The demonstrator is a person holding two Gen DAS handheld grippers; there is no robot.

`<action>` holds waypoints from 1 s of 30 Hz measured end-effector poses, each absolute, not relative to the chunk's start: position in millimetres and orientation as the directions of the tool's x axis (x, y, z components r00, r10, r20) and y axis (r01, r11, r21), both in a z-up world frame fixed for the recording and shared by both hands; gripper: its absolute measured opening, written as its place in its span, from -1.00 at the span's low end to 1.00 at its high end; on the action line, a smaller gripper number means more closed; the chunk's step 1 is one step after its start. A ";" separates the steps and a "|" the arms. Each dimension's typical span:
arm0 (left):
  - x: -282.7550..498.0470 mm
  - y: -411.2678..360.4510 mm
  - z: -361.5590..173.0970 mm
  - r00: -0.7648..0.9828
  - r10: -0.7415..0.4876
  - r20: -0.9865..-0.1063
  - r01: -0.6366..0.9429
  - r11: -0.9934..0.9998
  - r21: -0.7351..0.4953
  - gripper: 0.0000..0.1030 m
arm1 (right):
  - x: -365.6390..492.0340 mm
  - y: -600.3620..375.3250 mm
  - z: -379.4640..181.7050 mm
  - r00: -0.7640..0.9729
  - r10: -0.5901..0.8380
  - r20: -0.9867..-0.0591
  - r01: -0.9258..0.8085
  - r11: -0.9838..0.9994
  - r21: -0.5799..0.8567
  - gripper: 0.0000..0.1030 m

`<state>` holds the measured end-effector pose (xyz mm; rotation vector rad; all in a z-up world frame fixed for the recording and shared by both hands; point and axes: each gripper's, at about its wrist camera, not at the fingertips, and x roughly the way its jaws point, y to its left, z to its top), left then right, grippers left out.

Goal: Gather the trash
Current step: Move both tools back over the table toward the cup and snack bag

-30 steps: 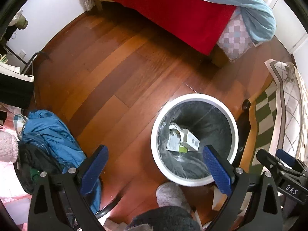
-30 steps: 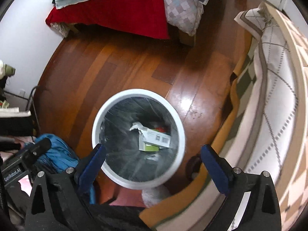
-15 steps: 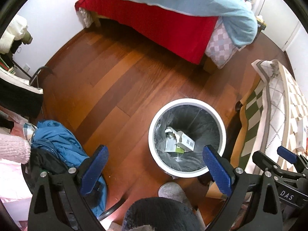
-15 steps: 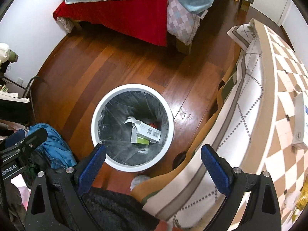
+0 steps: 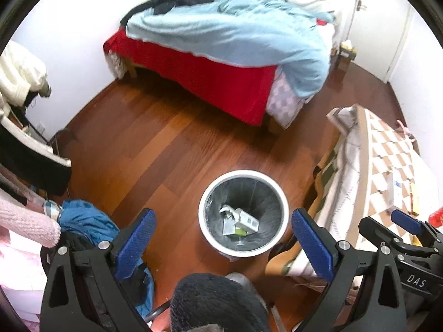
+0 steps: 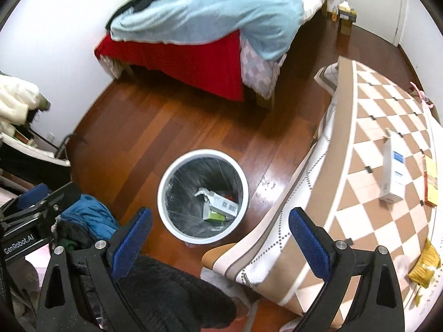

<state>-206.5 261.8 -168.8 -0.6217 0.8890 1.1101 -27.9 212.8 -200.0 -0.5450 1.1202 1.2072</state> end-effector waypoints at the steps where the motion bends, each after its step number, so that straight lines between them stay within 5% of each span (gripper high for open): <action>1: -204.1 257.5 -164.0 0.183 0.497 -0.848 -0.938 0.348 0.001 0.94 | -25.1 207.9 -192.8 -0.050 0.463 -0.885 -0.920 0.324 0.222 0.94; 8: -160.7 217.2 -142.6 0.236 0.522 -0.820 -0.909 0.418 0.005 0.94 | 0.3 159.0 -143.7 -0.045 0.562 -0.826 -0.887 0.358 0.292 0.94; 14: -93.6 183.3 -176.5 0.277 0.442 -0.853 -0.863 0.504 -0.020 0.94 | 51.0 101.2 -132.2 0.007 0.580 -0.815 -0.832 0.455 0.317 0.94; 25: 51.6 125.8 -276.4 0.240 0.258 -0.936 -0.757 0.653 -0.014 0.94 | 208.7 -43.6 -221.0 0.153 0.332 -0.931 -0.551 0.811 0.198 0.94; 30: 76.0 119.3 -301.8 0.194 0.244 -0.950 -0.736 0.676 0.024 0.94 | 251.2 -69.4 -263.2 0.093 0.328 -0.940 -0.439 0.861 0.257 0.87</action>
